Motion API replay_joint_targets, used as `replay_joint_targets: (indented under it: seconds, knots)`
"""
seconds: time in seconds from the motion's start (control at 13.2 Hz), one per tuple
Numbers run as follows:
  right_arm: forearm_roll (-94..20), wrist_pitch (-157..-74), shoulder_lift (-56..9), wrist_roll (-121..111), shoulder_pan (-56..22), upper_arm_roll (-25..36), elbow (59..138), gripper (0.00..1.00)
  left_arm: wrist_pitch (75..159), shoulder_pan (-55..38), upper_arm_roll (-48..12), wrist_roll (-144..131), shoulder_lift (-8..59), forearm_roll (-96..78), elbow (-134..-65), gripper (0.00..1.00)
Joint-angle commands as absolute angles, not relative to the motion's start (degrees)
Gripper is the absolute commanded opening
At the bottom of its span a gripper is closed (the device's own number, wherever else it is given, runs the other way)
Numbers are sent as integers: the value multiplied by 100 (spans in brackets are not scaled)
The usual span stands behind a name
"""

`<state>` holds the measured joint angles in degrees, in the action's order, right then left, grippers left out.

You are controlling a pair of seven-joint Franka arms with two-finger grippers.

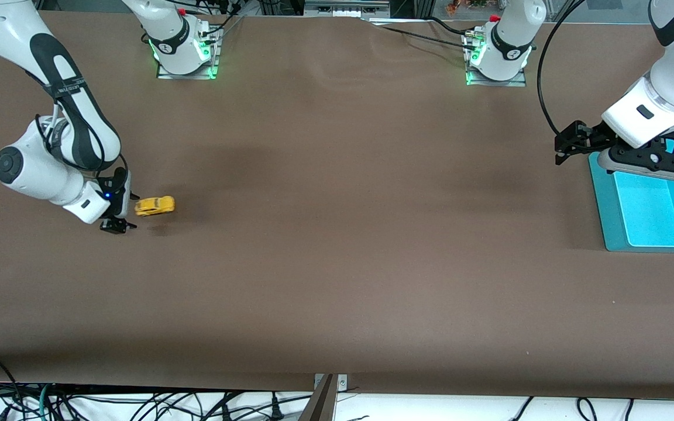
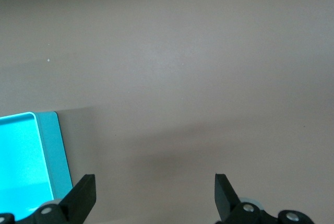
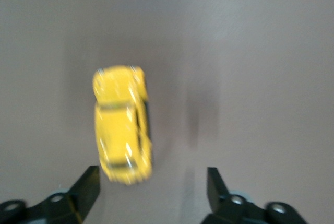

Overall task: Wind and store yellow beetle car
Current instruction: 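Drag the car backward along the table and open the right gripper, then retract the right gripper while the left gripper moves toward the rolling car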

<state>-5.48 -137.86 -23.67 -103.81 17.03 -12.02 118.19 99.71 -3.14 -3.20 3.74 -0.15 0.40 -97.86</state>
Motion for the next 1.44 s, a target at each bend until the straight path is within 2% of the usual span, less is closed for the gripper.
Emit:
replay_joint_targets:
  seconds: [0.0,0.45,0.68,0.91,1.13,1.36]
  knots:
    - [-265,-12827,-2067,-9907,1758,-1441,11182,100,9976,-325,-325,343,-97,53,-9835,100]
    - [-44,-11393,-960,-8144,1775,-1389,10478,100,9949,-334,-334,369,-97,61,-9835,100]
    - [-53,-10803,-388,-7025,1775,-1161,10406,100,9405,-396,-421,378,-61,62,-9835,100]
    - [-88,-10189,-237,-6355,1758,-862,10223,100,9396,-387,-422,369,-62,62,-9835,100]
    - [-62,-9906,-27,-5437,1539,-625,10160,100,9378,-387,-431,369,-70,62,-9835,100]
    - [-44,-9450,97,-4196,1407,-615,9897,100,9054,-395,-431,404,-88,44,-9835,100]
